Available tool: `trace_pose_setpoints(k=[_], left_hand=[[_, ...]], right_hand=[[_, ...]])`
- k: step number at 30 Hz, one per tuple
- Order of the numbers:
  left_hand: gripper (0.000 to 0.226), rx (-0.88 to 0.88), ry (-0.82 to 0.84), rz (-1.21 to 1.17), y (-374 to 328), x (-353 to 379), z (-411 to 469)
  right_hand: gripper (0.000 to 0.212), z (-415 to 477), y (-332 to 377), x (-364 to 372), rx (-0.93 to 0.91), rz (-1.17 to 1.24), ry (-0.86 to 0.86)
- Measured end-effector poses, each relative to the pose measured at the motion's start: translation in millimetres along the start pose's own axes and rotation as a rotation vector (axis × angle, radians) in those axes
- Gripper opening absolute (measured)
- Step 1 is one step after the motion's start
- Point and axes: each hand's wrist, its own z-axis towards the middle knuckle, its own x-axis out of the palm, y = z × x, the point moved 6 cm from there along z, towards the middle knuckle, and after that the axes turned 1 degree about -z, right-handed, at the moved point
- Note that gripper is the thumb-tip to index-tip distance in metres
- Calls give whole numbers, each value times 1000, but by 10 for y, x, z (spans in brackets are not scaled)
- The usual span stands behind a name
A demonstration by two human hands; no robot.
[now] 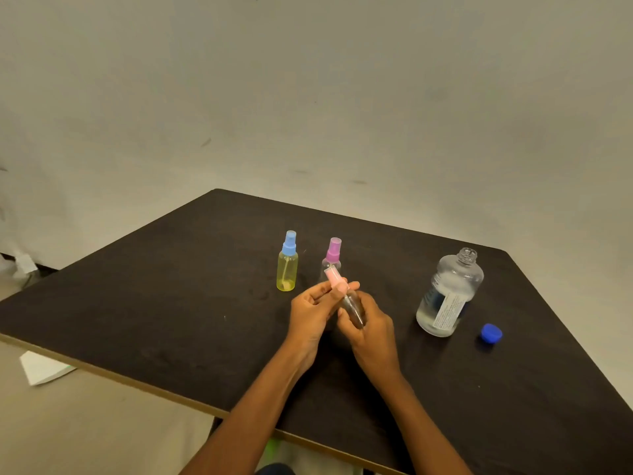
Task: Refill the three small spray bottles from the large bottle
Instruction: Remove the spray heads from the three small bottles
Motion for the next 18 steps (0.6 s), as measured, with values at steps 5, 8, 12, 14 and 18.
trace_pose_setpoints(k=[5,8,12,14,18], left_hand=[[55,-77,76,138,-92,169,126],[47,-93,242,148,-143,338,209],[47,-103,381,-52,-185,403,239],[39,-106,384,-79,-184,363,242],[39,-24,335,-5,-172,283,254]], right_hand=[[17,43,-9,-70,15,30,-89],[13,79,-10,-114,39,114,-130],[12,102,-47,-140,38,158,-196],[6,103,-76,-140,62,195,-216],[12,89,-84,-124,61,219,-212]])
